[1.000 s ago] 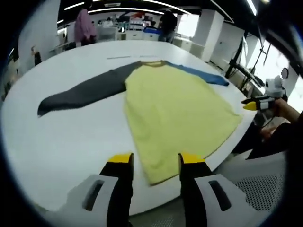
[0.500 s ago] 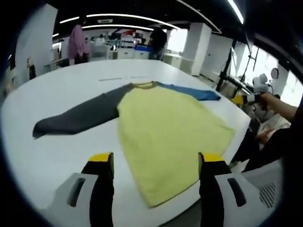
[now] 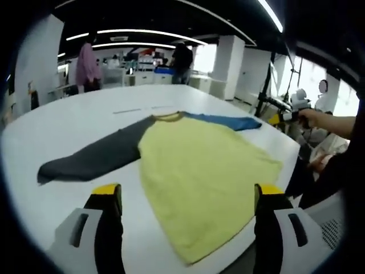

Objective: Fold the garment on the visible template until the final outline fits inside the template.

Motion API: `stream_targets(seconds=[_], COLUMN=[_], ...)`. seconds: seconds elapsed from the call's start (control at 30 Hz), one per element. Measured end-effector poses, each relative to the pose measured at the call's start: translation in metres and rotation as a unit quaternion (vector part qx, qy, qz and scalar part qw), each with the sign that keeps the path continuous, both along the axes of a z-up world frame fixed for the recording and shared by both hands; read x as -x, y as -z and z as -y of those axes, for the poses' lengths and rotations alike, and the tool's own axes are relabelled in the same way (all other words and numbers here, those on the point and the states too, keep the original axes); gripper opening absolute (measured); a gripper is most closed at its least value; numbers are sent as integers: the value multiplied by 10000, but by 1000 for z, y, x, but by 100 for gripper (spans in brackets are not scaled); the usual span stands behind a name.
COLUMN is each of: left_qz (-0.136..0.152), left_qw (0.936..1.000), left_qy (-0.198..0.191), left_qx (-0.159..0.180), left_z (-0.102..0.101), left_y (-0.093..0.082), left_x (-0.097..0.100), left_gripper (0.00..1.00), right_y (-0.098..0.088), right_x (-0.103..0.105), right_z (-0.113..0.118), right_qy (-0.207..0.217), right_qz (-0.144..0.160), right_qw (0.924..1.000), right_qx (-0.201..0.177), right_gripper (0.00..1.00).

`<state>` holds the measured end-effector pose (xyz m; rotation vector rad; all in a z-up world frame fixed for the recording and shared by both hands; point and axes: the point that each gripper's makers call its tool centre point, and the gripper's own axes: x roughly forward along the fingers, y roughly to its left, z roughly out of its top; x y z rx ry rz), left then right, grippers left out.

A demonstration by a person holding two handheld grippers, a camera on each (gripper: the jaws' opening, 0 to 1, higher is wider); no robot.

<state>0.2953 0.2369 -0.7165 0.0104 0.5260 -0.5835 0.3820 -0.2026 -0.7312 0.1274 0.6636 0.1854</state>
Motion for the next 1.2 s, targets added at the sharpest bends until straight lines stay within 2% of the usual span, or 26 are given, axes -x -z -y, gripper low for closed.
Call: stream_targets(seconds=[0.2,0.37,0.5,0.7,0.73,0.77,0.83,1.0,1.2], left_qz=[99,140,177,174,164,164,162,171,164], left_qw=[9999,9998,9997,9998,9998,9998,9998,9997,9998], left_qy=[78,128,142,136,144,134,116,149,104], left_qx=[19,44,28,-20,-17,-12,-7,8,31], left_z=[1,3,4,6,7,6,3,2,0], left_y=[2,3,3,4,4,5,8,13,15], left_x=[-6,-9,-11,-11,-11,-11,-11,-7,-4], left_gripper=[99,99,99,99,99,99,99,99,99], right_y=[8,12,17,28,29,31,32,36,47], right_x=[-15,-29,-39,-52,-54,-56,-59,-62,-60], right_z=[22,40,55,70,70,68,68,67,75], right_qy=[318,492,690,891,935,1036,1113,1229,1320], right_qz=[-28,10,0,-41,-53,-89,-118,-181,-318], right_qw=[9994,9983,9964,9946,9945,9943,9937,9922,9905], right_qx=[101,320,486,535,464,229,108,66,210], right_gripper=[64,56,46,34,34,33,31,29,22])
